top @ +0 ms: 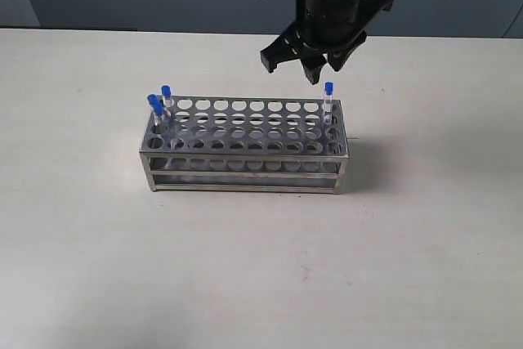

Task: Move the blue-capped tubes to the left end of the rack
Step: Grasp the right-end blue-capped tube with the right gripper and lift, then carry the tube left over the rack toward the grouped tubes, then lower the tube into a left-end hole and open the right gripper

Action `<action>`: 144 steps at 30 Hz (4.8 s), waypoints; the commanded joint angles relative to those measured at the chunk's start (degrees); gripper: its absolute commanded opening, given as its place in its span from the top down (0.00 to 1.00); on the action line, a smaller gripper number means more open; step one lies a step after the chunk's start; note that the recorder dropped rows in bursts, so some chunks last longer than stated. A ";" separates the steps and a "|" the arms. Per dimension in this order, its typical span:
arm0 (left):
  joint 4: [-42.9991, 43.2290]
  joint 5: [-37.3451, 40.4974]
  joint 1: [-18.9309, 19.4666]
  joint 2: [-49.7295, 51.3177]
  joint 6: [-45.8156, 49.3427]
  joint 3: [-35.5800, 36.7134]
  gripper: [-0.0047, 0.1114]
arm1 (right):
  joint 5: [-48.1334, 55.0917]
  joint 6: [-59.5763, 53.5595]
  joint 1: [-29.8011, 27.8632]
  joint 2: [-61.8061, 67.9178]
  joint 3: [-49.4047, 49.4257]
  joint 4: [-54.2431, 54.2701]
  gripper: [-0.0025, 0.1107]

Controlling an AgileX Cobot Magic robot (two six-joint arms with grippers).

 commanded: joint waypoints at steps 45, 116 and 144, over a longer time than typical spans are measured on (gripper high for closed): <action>0.12 -0.51 -0.21 -0.30 -0.02 -0.18 0.95 | -2.22 0.15 -4.19 -1.71 0.36 1.04 0.98; 0.12 -0.51 -0.21 -0.30 -0.02 -0.18 0.95 | -20.68 -28.31 12.45 4.12 -2.03 29.82 0.99; 0.12 -0.51 -0.21 -0.30 -0.02 -0.18 0.95 | -18.60 -27.99 14.12 7.32 -2.03 29.62 0.96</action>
